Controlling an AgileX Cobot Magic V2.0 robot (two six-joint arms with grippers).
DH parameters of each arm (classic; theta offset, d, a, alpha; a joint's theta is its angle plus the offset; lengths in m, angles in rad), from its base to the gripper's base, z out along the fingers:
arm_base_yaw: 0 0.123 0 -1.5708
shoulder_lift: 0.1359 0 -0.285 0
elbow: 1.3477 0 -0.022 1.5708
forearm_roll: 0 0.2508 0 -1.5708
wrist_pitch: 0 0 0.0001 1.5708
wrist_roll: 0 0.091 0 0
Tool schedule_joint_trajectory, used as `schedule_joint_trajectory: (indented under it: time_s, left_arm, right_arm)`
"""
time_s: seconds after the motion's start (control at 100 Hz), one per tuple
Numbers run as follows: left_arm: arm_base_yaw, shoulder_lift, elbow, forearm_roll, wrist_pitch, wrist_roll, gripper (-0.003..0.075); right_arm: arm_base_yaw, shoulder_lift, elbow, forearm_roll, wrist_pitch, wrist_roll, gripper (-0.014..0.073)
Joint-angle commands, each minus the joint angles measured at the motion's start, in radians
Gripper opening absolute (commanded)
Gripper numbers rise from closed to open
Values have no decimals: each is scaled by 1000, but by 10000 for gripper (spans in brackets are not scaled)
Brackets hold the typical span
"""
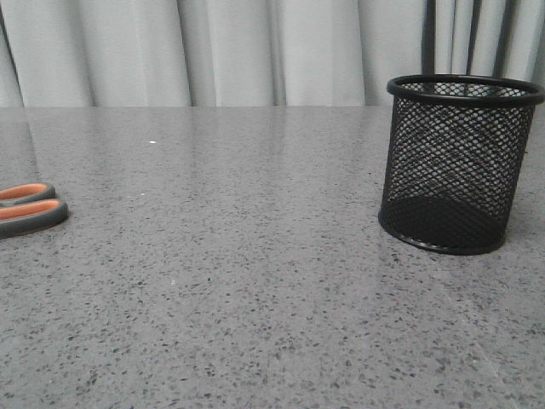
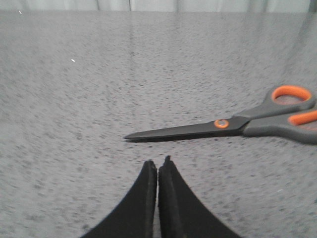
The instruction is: Put scissors into bucket
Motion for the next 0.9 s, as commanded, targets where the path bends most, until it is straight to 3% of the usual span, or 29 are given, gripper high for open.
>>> schedule_joint_trajectory:
  time_s: [0.0,0.13,0.21,0.33,0.43,0.5,0.65,0.74,0.81,0.89]
  left_arm:
    - [1,-27,46,152,-66,-7,-20]
    - [1,-27,43,321,-151,-7,-20]
    - [1,-27,43,395,-173,-7,-20]
    - [1,-27,43,396,-173,-7,-20]
    - [1,-27,43,363,-217,-7,-20]
    - [1,-27,43,206,-314,-8,-20]
    - [1,-27,43,-390,-503,-59,-20]
    - [1,-27,43,-641,-554,-59,-20]
    - [1,-27,43,-755,-588,-59,-20]
    - [1,-27,43,-786,-617,-59,-20]
  right_arm:
    - [-4,-21,11,-13,-105,-3,-50]
    - [-4,-21,11,2,-205,-3,-50]
    - [-4,-21,11,140,-285,-3,-50]
    - [-4,-21,11,391,-336,-3,-50]
    - [-4,-19,11,426,-321,-3,-50]
    - [-4,-19,11,426,-321,-3,-50]
    - [-4,-19,11,440,-346,-3,-50]
    - [-4,-19,11,469,-363,-3,-50]
    - [-4,-19,7,472,-365,-3,-50]
    - [-4,-19,-11,472,-366,-3,-50]
